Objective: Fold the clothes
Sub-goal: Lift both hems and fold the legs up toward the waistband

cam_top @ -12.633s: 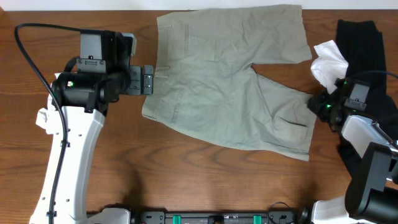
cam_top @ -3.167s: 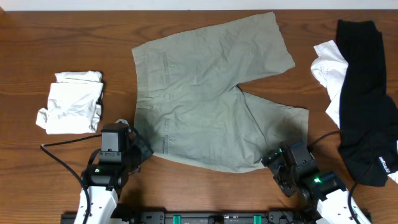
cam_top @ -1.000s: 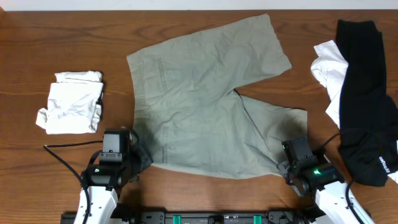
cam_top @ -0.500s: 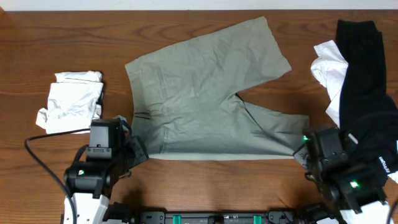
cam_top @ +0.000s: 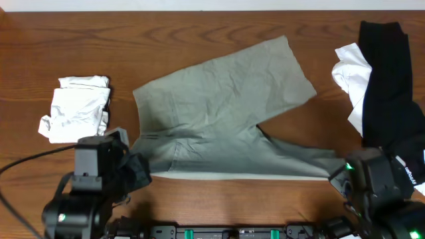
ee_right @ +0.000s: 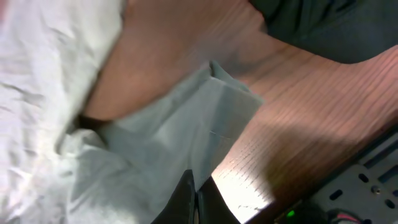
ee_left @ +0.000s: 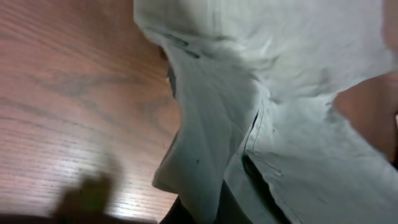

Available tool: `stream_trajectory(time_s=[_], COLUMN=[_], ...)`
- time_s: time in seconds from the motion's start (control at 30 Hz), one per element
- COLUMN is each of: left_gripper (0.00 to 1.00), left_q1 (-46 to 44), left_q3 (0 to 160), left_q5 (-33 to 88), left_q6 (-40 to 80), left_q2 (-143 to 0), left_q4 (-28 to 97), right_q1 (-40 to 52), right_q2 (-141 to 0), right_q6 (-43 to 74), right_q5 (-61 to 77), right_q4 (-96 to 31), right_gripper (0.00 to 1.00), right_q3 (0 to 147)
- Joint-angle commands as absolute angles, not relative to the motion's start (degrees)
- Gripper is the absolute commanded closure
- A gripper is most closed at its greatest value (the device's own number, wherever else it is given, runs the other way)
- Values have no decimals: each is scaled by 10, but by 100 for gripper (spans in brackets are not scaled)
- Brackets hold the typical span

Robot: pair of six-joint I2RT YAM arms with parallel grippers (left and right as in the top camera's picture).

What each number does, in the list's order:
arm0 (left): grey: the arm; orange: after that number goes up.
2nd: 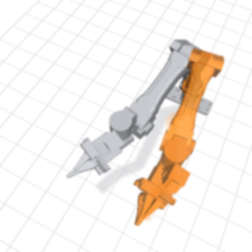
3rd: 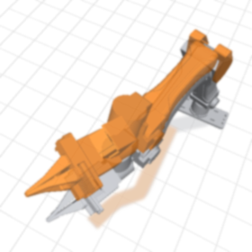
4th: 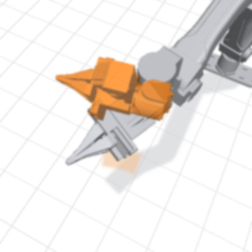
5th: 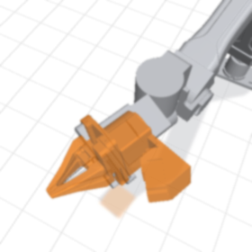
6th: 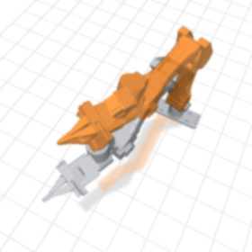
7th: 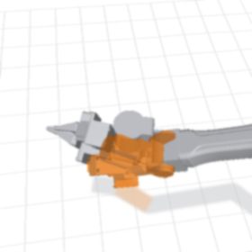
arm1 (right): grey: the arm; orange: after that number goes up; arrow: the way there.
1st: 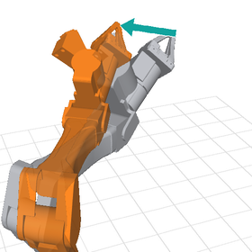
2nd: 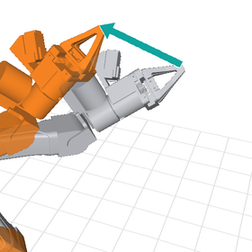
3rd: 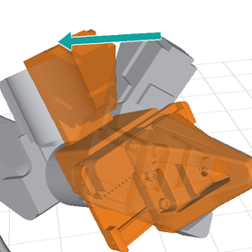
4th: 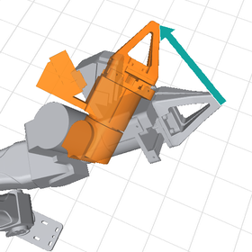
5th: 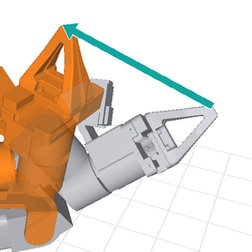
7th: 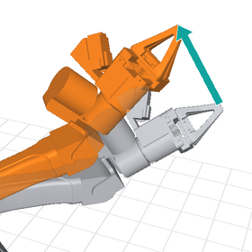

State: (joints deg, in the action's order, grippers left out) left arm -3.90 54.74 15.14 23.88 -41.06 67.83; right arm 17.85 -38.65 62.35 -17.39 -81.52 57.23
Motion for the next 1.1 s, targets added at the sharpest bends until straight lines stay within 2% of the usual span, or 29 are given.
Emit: stream_trajectory(time_s=[0.0, 0.17, 0.27, 0.47, 0.83, 1.07], left_gripper=[94, 94, 94, 94, 94, 94], left_q1=[-37, -37, -37, -37, -37, -36], left_q3=[589, 607, 607, 607, 607, 607], left_q5=[124, 118, 76, 34, -29, -31], left_q6=[225, 225, 225, 225, 225, 225], left_q2=[-393, -380, -388, -435, -622, -749], left_q4=[698, 691, 681, 627, 514, 377], right_q1=[175, 175, 175, 175, 152, 128], right_q2=[-368, -366, -375, -453, -692, -794], right_q6=[593, 536, 512, 446, 399, 329], right_q5=[-240, -240, -240, -237, -252, -251], right_q4=[-825, -798, -764, -661, -436, -251], right_gripper=[99, 99, 99, 99, 99, 99], right_q3=[609, 634, 634, 634, 634, 634])
